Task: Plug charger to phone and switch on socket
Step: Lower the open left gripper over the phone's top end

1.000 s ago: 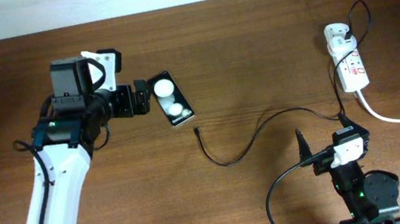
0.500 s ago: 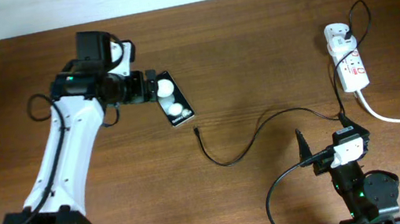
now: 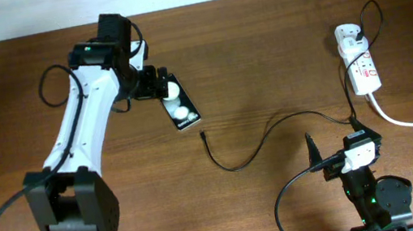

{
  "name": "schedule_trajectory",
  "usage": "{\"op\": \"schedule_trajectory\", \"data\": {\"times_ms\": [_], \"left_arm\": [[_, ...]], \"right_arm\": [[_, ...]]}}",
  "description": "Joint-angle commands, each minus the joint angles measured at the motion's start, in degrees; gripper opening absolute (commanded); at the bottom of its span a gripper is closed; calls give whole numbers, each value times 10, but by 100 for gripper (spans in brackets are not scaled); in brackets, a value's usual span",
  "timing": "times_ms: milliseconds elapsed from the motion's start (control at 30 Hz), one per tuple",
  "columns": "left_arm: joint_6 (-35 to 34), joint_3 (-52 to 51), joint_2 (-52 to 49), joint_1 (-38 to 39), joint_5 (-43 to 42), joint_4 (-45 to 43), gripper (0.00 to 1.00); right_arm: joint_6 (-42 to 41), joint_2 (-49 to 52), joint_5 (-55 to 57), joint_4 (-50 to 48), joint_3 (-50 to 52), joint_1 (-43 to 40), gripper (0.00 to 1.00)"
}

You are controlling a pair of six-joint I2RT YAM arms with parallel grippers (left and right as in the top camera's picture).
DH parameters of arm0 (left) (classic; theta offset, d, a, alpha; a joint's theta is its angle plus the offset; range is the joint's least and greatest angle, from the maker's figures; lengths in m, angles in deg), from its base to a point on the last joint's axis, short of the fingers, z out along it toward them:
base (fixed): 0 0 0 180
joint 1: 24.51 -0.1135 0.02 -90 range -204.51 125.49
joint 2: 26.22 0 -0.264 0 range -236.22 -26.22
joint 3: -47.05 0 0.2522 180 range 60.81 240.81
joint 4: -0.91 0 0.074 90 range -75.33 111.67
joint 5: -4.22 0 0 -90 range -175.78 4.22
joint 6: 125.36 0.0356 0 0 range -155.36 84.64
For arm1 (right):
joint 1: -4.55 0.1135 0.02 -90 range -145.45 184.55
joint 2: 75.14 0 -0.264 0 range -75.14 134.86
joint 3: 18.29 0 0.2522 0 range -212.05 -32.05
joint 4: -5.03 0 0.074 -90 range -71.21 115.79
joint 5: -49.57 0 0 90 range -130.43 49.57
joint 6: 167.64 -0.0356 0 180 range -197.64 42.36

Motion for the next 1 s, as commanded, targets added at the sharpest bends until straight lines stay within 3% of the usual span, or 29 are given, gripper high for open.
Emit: {"op": "schedule_trajectory", "data": {"times_ms": [0, 200, 333, 967], "left_arm": [[-1, 14, 3, 5, -9, -3, 99], [-2, 14, 3, 5, -50, -14, 99], [-106, 14, 3, 5, 50, -3, 99], [-109, 14, 2, 5, 51, 3, 99]], "right_arm": [[-7, -3, 2, 3, 3, 3, 99], [-7, -3, 2, 3, 3, 3, 99], [-7, -3, 2, 3, 3, 3, 99], [-7, -3, 2, 3, 3, 3, 99]]}}
